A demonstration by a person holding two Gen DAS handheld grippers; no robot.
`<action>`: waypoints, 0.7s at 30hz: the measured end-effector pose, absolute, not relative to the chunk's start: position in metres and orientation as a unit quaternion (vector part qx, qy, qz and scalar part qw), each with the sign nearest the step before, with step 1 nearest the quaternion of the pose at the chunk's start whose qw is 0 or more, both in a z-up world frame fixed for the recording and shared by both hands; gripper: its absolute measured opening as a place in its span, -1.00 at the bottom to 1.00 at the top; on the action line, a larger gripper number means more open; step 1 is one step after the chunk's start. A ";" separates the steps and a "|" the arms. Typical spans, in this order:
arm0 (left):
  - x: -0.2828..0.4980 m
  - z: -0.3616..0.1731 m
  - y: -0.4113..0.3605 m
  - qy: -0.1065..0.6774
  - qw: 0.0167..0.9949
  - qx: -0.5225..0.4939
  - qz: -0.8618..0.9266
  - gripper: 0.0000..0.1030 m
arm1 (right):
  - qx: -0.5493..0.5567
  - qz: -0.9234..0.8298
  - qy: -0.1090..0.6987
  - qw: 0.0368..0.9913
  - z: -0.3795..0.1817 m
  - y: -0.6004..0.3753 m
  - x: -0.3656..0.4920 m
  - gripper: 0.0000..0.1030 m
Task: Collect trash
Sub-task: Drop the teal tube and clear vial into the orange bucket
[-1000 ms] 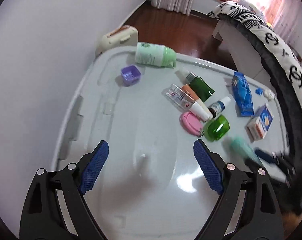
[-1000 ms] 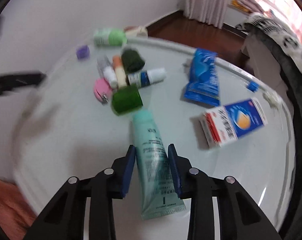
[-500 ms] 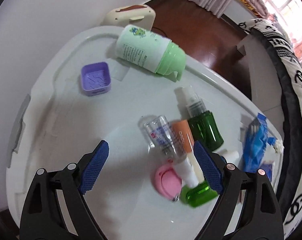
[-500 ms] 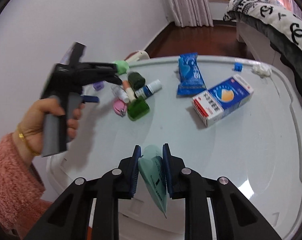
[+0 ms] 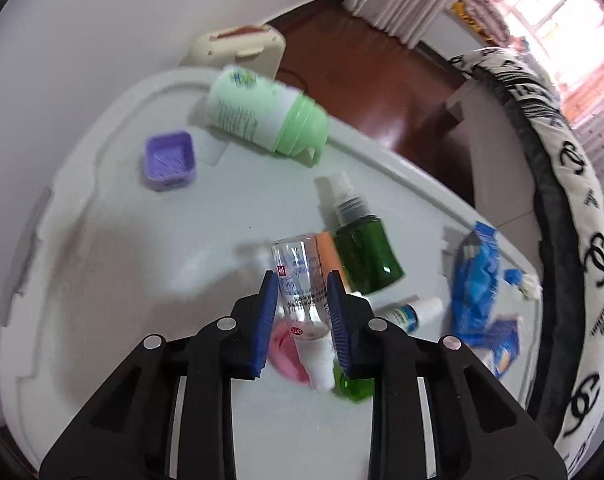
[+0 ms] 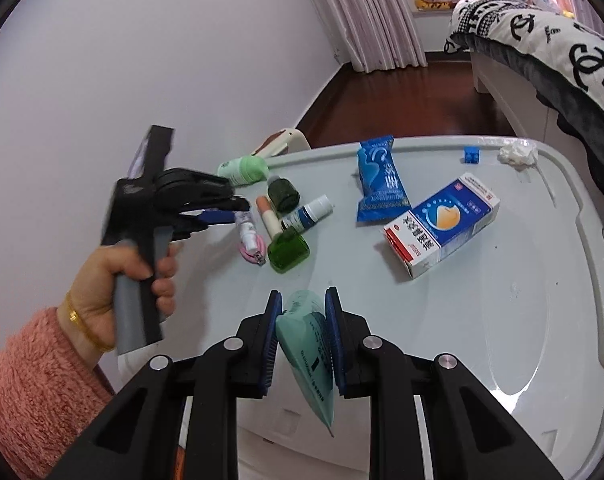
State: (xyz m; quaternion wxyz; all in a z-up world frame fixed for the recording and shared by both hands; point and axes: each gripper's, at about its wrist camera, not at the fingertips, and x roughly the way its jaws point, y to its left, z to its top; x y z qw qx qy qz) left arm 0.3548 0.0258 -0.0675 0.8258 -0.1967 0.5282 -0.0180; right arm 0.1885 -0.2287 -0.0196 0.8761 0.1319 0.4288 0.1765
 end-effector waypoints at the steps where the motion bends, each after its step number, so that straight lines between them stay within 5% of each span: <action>1: 0.349 -0.061 0.028 0.525 0.827 -0.197 -0.026 -0.52 | 0.133 0.178 0.427 0.877 -0.018 -0.228 0.188 -0.56; 13: 0.201 0.003 0.043 0.496 0.845 -0.145 -0.139 -0.53 | 0.118 0.196 0.412 0.882 0.004 -0.202 0.138 -0.56; 21: 0.070 -0.044 0.034 0.576 0.792 -0.071 -0.189 -0.53 | 0.088 0.215 0.490 0.840 -0.020 -0.175 0.036 -0.56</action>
